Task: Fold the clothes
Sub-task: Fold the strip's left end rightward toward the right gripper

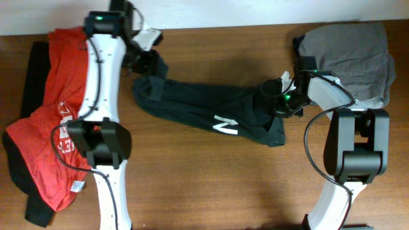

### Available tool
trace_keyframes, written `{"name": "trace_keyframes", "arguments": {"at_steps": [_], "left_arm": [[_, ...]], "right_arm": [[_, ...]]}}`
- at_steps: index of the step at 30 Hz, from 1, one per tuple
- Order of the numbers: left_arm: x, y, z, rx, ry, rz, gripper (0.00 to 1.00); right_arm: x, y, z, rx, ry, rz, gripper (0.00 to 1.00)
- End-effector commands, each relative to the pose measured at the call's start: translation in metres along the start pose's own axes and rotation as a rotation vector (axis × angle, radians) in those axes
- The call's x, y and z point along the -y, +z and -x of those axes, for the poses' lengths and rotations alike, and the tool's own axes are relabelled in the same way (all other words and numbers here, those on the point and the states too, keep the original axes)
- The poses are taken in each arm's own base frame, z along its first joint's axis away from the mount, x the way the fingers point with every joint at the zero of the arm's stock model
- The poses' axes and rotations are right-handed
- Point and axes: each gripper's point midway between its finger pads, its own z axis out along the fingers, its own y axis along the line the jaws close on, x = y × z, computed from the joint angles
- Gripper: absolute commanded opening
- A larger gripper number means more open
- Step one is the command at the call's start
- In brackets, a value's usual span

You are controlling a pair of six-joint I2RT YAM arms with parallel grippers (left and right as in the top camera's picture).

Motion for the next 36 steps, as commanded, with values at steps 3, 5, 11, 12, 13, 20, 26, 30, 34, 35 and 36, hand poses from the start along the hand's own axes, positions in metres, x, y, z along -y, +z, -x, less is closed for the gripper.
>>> {"name": "trace_keyframes", "arguments": {"at_steps": [3, 5, 11, 12, 13, 20, 26, 30, 34, 35, 36], "left_arm": [[0.055, -0.012, 0.026, 0.084, 0.079, -0.015, 0.00], [0.070, -0.008, 0.033, 0.098, 0.095, -0.021, 0.01], [0.101, 0.007, 0.035, 0.082, 0.140, -0.044, 0.01], [0.106, 0.011, 0.034, 0.072, 0.147, -0.048, 0.01], [0.110, 0.017, 0.032, 0.059, 0.154, -0.053, 0.01], [0.135, 0.044, 0.022, 0.003, 0.174, -0.078, 0.20], [0.160, 0.049, 0.033, 0.045, 0.234, -0.085, 0.98], [0.153, 0.043, 0.038, 0.068, 0.228, -0.068, 0.99], [0.129, 0.034, 0.033, 0.051, 0.193, -0.056, 0.99], [0.124, 0.033, 0.029, 0.036, 0.197, -0.055, 0.99], [0.119, 0.032, 0.023, 0.015, 0.205, -0.055, 0.99]], "right_arm": [[0.004, 0.006, -0.004, -0.018, 0.020, -0.005, 0.04], [0.004, 0.006, -0.004, -0.018, 0.020, -0.005, 0.04], [0.004, 0.006, -0.004, -0.019, 0.020, -0.005, 0.04], [0.004, 0.006, -0.004, -0.019, 0.020, -0.005, 0.04], [0.004, 0.006, -0.004, -0.019, 0.020, -0.006, 0.04], [0.006, 0.006, -0.004, -0.019, 0.020, -0.016, 0.04], [0.006, 0.006, -0.004, -0.018, 0.020, -0.016, 0.04], [0.006, 0.006, -0.005, -0.024, 0.022, -0.017, 0.04], [0.007, 0.006, -0.006, -0.028, 0.024, -0.026, 0.04], [0.007, 0.006, -0.006, -0.028, 0.024, -0.025, 0.04], [0.007, 0.006, -0.006, -0.028, 0.024, -0.025, 0.04]]}}
